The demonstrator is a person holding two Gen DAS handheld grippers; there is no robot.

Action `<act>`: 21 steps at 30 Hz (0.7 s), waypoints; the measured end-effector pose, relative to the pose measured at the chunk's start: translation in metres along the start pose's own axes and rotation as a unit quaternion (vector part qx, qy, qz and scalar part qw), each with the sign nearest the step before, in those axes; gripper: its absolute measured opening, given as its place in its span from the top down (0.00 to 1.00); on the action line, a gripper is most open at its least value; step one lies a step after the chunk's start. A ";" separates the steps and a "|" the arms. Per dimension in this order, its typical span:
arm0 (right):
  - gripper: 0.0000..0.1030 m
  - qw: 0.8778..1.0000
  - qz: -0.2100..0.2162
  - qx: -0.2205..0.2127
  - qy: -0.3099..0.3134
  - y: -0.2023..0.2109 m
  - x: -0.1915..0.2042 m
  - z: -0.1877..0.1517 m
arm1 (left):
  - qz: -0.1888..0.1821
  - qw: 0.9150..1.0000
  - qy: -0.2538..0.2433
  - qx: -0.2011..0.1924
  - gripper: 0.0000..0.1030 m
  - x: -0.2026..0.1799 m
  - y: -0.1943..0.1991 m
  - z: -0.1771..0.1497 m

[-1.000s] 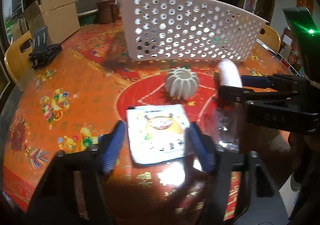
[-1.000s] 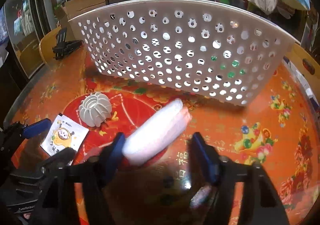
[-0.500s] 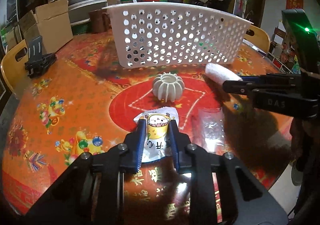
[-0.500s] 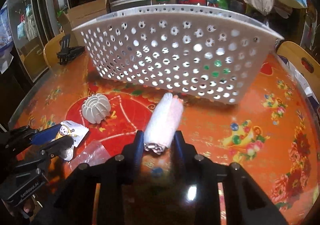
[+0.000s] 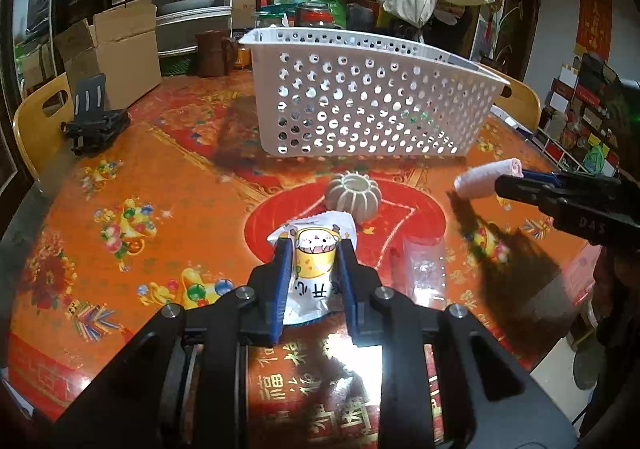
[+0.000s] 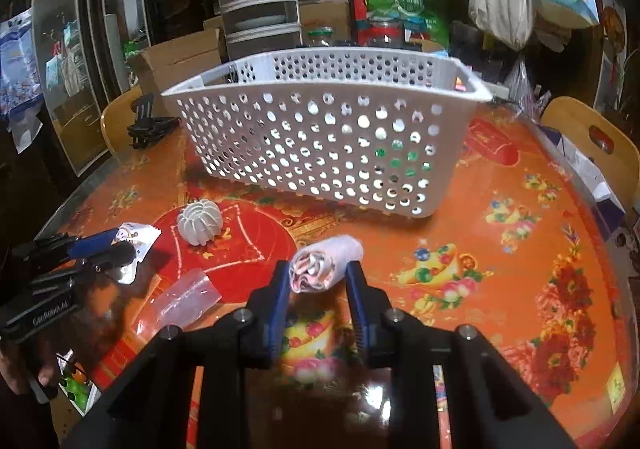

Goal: Organize soft objects
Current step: 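Lift the snack packet with the left tool while the right tool lifts the rolled towel toward the basket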

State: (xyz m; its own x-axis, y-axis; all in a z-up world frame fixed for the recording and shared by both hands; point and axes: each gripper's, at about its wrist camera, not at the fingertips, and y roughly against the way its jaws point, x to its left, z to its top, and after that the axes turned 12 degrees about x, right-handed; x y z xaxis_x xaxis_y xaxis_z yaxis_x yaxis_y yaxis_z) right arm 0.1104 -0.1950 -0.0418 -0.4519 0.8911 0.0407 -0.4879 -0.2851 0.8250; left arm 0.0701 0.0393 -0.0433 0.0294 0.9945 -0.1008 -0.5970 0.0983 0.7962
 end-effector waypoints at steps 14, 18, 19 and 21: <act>0.77 0.999 0.004 -0.033 0.006 0.035 -0.006 -0.003 | 0.003 1.000 -0.004 -0.027 0.80 -0.003 0.030 0.013; 0.77 0.999 0.002 -0.042 0.011 0.046 -0.004 -0.001 | 0.006 0.999 -0.012 -0.034 0.80 -0.007 0.039 0.019; 0.78 0.999 0.001 -0.044 0.013 0.049 -0.004 0.000 | 0.005 0.999 -0.012 -0.035 0.80 -0.007 0.041 0.020; 0.78 0.999 0.000 -0.046 0.017 0.052 -0.004 0.001 | 0.004 0.999 -0.012 -0.036 0.80 -0.008 0.044 0.023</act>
State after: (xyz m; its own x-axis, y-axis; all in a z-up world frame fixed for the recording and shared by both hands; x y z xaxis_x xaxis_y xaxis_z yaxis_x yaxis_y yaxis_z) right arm 0.0870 -0.2129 0.0013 -0.4757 0.8794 0.0209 -0.5542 -0.3181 0.7692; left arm 0.0624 0.0365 0.0062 0.0433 0.9958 -0.0802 -0.6536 0.0889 0.7516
